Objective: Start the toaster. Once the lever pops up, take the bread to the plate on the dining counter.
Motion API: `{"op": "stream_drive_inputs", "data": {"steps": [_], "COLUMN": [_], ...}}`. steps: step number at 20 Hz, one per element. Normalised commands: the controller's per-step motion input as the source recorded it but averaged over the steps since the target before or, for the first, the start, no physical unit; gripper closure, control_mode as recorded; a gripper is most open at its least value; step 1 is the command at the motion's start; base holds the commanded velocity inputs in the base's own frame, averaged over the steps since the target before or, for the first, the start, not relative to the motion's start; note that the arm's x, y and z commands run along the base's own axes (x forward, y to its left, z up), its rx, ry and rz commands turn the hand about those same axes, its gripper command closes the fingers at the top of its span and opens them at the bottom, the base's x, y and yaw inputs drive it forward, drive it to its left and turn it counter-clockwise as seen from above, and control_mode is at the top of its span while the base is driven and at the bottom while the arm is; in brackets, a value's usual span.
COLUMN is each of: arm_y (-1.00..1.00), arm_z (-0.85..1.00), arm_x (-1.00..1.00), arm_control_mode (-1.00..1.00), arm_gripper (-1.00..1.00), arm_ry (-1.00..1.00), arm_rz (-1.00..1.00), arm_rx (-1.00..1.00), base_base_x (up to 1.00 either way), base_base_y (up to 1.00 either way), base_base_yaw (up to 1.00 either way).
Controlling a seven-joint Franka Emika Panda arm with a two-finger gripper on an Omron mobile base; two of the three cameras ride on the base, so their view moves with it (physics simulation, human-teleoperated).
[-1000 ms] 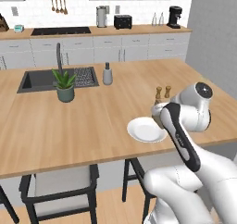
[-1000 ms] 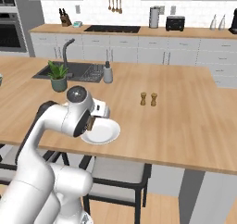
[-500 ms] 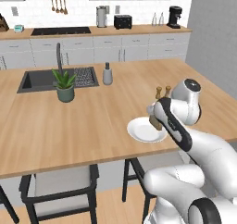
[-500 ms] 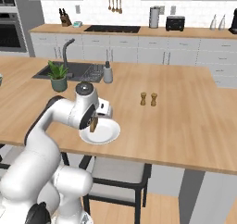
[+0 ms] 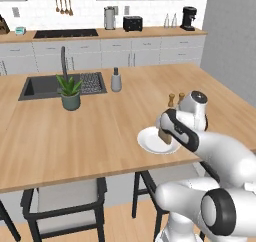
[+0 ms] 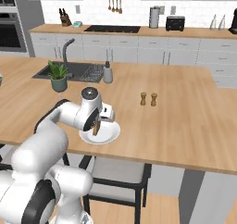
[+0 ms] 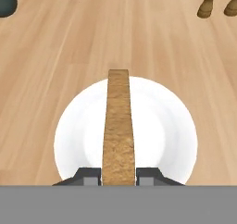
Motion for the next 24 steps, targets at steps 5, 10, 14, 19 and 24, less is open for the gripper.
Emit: {"op": "stream_drive_inputs", "data": {"steps": [5,10,14,19,24], "arm_y": [0.0,0.0,0.0,0.0,0.0], "arm_z": [-0.45,-0.32,-0.06,-0.15,-0.26], "arm_x": [0.24,0.27,0.28,0.09,0.0], "arm_control_mode": [-1.0,-1.0,-1.0,-1.0,-1.0], "arm_gripper": [1.0,1.0,1.0,1.0,1.0], "arm_ry": [0.02,0.0,0.0,0.0,0.0], "arm_rz": [0.0,0.0,0.0,0.0,0.0], "arm_rx": [0.0,0.0,0.0,0.0,0.0], "base_base_x": [0.0,0.0,0.0,0.0,0.0], "base_base_y": [0.0,0.0,0.0,0.0,0.0], "base_base_yaw": [0.0,0.0,0.0,0.0,0.0]}}
